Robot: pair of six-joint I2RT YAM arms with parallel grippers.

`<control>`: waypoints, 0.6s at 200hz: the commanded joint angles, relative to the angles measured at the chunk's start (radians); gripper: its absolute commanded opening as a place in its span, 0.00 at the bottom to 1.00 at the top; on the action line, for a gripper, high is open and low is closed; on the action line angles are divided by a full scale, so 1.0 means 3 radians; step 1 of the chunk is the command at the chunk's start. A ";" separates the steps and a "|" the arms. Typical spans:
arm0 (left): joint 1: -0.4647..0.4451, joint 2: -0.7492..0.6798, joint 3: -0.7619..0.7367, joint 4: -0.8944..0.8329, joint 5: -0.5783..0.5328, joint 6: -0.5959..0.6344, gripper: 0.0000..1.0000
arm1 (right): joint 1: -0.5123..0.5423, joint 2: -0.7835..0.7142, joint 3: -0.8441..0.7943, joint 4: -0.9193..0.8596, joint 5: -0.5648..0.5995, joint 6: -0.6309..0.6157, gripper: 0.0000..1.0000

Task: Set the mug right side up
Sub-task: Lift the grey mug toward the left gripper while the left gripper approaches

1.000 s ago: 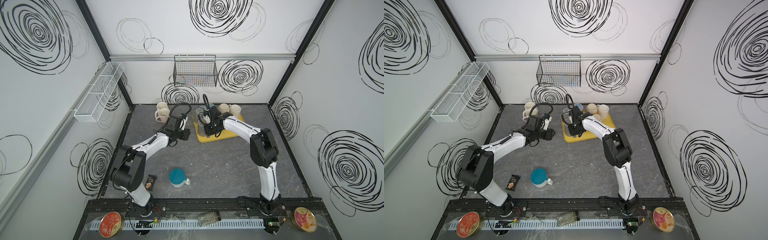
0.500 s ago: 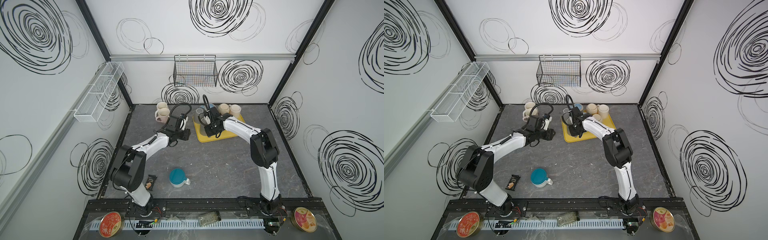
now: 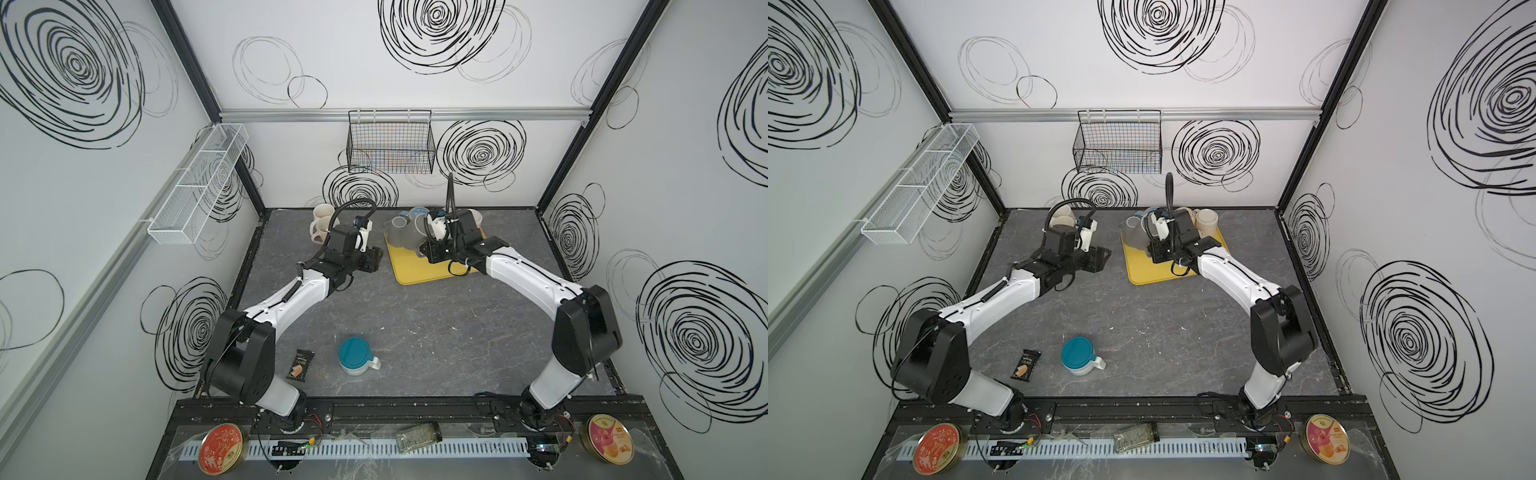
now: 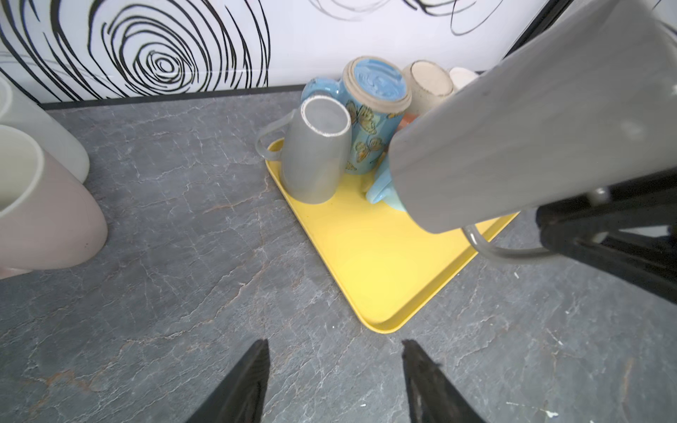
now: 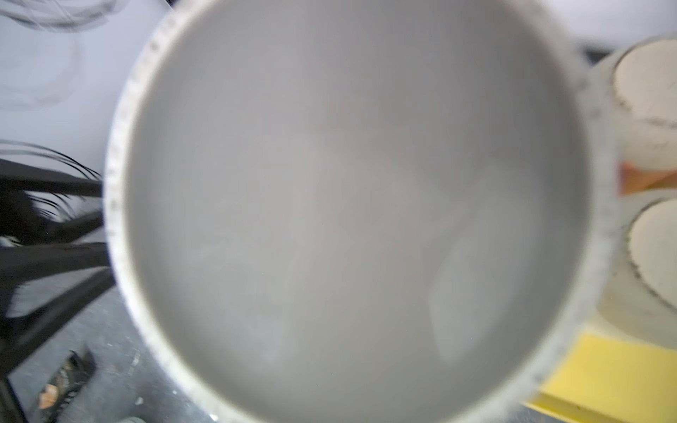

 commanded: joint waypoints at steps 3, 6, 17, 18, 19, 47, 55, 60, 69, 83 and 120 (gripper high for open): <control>-0.0016 -0.0297 -0.0213 0.0541 -0.0047 -0.0114 0.67 | -0.0141 -0.0396 -0.0287 0.1316 -0.0585 0.0287 0.00; -0.0017 -0.0335 -0.0256 0.0608 -0.0056 -0.0118 0.68 | -0.0169 -0.0417 -0.0312 0.1381 -0.0644 0.0335 0.00; -0.0018 -0.0475 -0.0397 0.0875 -0.0066 -0.0137 0.72 | -0.0245 -0.0472 -0.0362 0.1582 -0.0881 0.0505 0.00; -0.0020 -0.0486 -0.0414 0.0900 -0.0060 -0.0142 0.73 | -0.0251 -0.0475 -0.0361 0.1591 -0.0902 0.0515 0.00; -0.0020 -0.0502 -0.0427 0.0926 -0.0057 -0.0150 0.73 | -0.0259 -0.0477 -0.0366 0.1616 -0.0930 0.0530 0.00; -0.0023 -0.0725 -0.0629 0.1524 0.0185 -0.0364 0.84 | -0.0322 -0.0558 -0.0416 0.2126 -0.1450 0.0788 0.00; -0.0025 -0.0746 -0.0662 0.1687 0.0263 -0.0463 0.85 | -0.0318 -0.0566 -0.0432 0.2317 -0.1588 0.0877 0.00; -0.0031 -0.0747 -0.0671 0.1780 0.0312 -0.0551 0.85 | -0.0318 -0.0570 -0.0438 0.2437 -0.1671 0.0948 0.00; -0.0041 -0.0740 -0.0694 0.2040 0.0420 -0.0692 0.86 | -0.0320 -0.0561 -0.0439 0.2633 -0.1803 0.1059 0.00; -0.0054 -0.0700 -0.0716 0.2372 0.0626 -0.0916 0.87 | -0.0313 -0.0520 -0.0402 0.2854 -0.1993 0.1206 0.00; -0.0057 -0.0554 -0.0721 0.3093 0.0941 -0.1476 0.87 | -0.0282 -0.0401 -0.0166 0.2915 -0.2425 0.1384 0.00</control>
